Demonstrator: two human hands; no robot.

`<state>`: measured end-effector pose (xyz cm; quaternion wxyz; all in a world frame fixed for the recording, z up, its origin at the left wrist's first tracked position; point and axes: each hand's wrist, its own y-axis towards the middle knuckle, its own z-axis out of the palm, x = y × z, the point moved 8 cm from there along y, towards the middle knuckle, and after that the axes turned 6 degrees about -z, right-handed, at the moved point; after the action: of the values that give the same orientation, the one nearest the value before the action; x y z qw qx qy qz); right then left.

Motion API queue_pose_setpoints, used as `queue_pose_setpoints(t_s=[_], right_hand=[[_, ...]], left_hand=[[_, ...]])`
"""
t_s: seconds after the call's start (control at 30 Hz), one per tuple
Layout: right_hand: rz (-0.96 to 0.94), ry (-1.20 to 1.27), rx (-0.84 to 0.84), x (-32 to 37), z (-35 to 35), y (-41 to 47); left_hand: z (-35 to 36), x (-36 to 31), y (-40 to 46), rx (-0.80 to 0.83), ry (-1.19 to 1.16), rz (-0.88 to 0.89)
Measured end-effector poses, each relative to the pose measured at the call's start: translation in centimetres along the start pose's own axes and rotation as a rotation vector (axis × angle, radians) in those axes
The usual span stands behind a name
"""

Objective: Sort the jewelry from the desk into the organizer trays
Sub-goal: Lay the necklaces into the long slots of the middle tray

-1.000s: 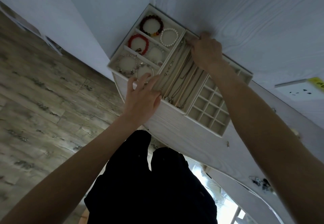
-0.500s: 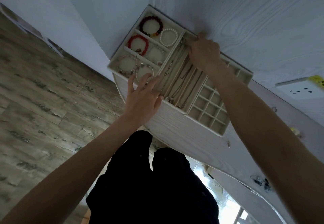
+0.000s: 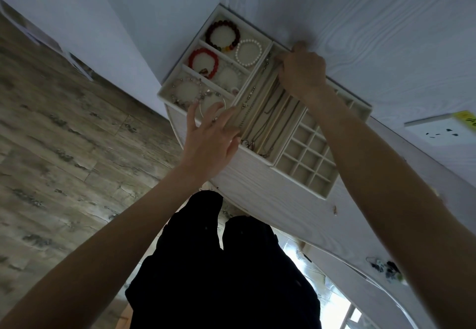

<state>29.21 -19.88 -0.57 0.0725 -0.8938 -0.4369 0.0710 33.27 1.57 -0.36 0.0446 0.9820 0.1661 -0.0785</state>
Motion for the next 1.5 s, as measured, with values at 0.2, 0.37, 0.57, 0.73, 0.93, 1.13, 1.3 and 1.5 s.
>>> queue_pose_setpoints(t_s=[0.2,0.37,0.57,0.73,0.93,1.13,1.3,1.5], right_hand=[[0.029,-0.016,0.05,-0.1,0.6,0.4],[0.045,-0.064,0.034,0.1,0.2,0.7],[0.058,-0.052,0.024,0.1,-0.1,0.8],[0.071,-0.002,0.006,0.0,-0.1,0.7],[0.079,0.083,-0.09,0.1,-1.2,0.2],[0.141,0.355,-0.375,-0.9,-4.3,-3.6],[0.299,0.629,-0.762,-2.6,-6.4,-11.4],[0.472,0.537,-0.852,-3.4,-5.4,-20.8]], left_hand=[[0.5,0.2,0.1,0.055,0.015,-0.019],[0.3,0.2,0.4,0.056,-0.028,-0.036],[0.3,0.1,0.2,0.028,-0.054,-0.028],[0.3,0.0,0.0,0.006,-0.067,-0.025],[0.3,0.0,-0.1,-0.046,-0.088,-0.011],[-3.2,0.3,0.1,-0.197,-0.392,-0.018],[-5.5,0.9,0.7,-0.195,-0.854,-0.277],[-4.9,-3.9,2.4,-0.029,-1.019,-0.26]])
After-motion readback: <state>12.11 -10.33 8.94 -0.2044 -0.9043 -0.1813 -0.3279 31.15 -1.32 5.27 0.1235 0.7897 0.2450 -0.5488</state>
